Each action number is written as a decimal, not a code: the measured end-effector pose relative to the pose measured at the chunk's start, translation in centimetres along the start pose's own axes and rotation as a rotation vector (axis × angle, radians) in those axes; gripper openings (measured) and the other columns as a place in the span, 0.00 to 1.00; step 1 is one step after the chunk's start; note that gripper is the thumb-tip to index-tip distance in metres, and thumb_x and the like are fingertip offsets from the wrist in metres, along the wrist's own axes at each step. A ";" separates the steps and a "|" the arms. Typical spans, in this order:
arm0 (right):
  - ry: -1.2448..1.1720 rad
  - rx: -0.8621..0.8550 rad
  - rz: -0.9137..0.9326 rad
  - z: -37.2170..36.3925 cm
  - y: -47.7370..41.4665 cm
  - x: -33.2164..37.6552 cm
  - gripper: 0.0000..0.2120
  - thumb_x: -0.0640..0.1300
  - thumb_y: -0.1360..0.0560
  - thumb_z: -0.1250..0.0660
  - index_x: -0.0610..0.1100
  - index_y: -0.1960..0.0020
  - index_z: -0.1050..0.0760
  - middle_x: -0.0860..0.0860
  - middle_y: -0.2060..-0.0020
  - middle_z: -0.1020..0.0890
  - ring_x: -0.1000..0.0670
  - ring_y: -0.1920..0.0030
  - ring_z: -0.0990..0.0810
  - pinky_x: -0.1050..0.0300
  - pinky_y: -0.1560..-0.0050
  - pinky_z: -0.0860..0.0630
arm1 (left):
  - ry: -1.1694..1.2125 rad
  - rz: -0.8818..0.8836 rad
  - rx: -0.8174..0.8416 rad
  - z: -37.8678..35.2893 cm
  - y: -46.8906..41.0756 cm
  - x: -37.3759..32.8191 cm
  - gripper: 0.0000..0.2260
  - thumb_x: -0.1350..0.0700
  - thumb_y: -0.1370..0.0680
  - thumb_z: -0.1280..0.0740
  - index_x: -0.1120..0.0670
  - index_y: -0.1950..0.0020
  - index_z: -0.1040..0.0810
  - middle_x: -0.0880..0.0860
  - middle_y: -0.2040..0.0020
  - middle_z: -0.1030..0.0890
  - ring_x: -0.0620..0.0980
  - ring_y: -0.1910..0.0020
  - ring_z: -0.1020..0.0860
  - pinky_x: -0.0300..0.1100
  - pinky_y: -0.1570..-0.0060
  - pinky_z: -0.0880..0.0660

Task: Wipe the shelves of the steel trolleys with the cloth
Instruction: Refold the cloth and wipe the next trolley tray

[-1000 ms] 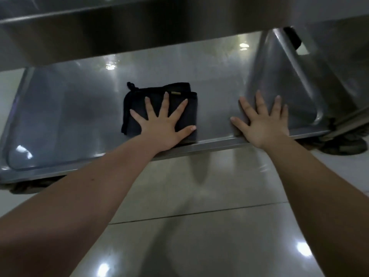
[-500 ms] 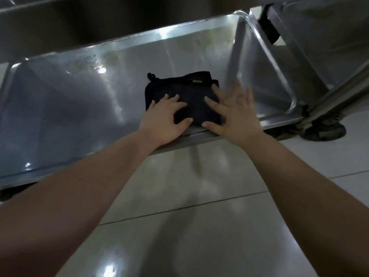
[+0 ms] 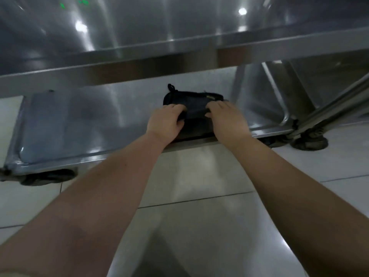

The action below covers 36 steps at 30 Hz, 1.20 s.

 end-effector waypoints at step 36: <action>-0.190 0.395 0.447 53.5 -2.9 40.0 0.09 0.43 0.26 0.31 0.40 0.48 0.23 0.43 0.53 0.21 0.40 0.51 0.24 0.46 0.50 0.27 | 0.116 0.214 -0.159 67.1 27.8 -7.5 0.10 0.64 0.28 0.26 0.60 0.47 0.16 0.57 0.54 0.16 0.60 0.60 0.18 0.49 0.63 0.23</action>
Point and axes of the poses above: each hand's wrist, its own y-axis away from the middle knuckle, its own z-axis out of the back of the hand, x = y × z, the point moved 7 cm from there along -y, towards the middle knuckle
